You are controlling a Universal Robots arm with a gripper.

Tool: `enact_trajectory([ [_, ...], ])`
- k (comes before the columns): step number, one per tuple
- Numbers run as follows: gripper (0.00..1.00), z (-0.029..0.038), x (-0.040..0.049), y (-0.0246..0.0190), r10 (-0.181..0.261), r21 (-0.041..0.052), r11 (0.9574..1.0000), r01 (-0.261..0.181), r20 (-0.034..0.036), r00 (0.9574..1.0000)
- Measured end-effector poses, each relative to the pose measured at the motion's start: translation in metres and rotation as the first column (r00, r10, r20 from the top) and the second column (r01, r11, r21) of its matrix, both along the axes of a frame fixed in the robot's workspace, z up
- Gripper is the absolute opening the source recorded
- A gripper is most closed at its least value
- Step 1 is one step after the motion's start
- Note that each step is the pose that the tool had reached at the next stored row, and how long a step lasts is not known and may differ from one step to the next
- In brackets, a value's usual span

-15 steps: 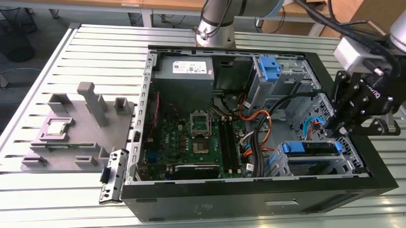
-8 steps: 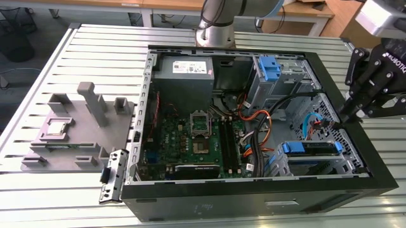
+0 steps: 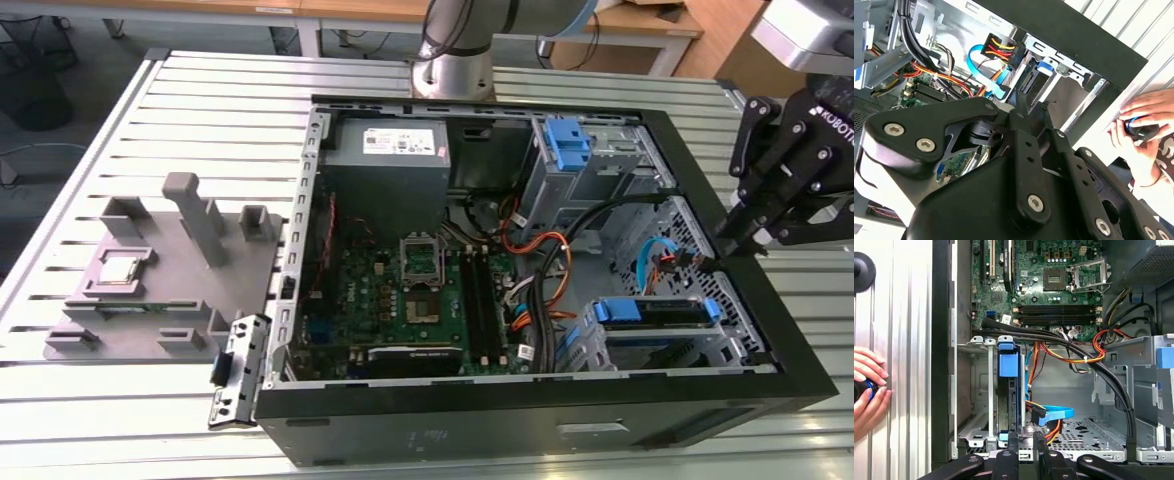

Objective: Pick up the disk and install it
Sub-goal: 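Insert the first disk wire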

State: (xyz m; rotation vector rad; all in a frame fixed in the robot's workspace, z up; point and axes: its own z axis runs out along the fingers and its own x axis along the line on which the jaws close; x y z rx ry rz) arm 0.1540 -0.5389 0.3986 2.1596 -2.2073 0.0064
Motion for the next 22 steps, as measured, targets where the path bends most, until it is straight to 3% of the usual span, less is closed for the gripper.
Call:
enact_trajectory([
  [9,0.27,-0.0001,0.0,0.0,0.0,0.0,1.0,0.0,0.0002,1.0],
  [16,0.27,-0.0045,-0.0073,0.0004,0.0,-0.0001,1.0,0.0,0.0011,1.0],
  [22,0.27,-0.0115,-0.0105,0.0139,0.0,-0.0001,1.0,0.0,0.0011,1.0],
])
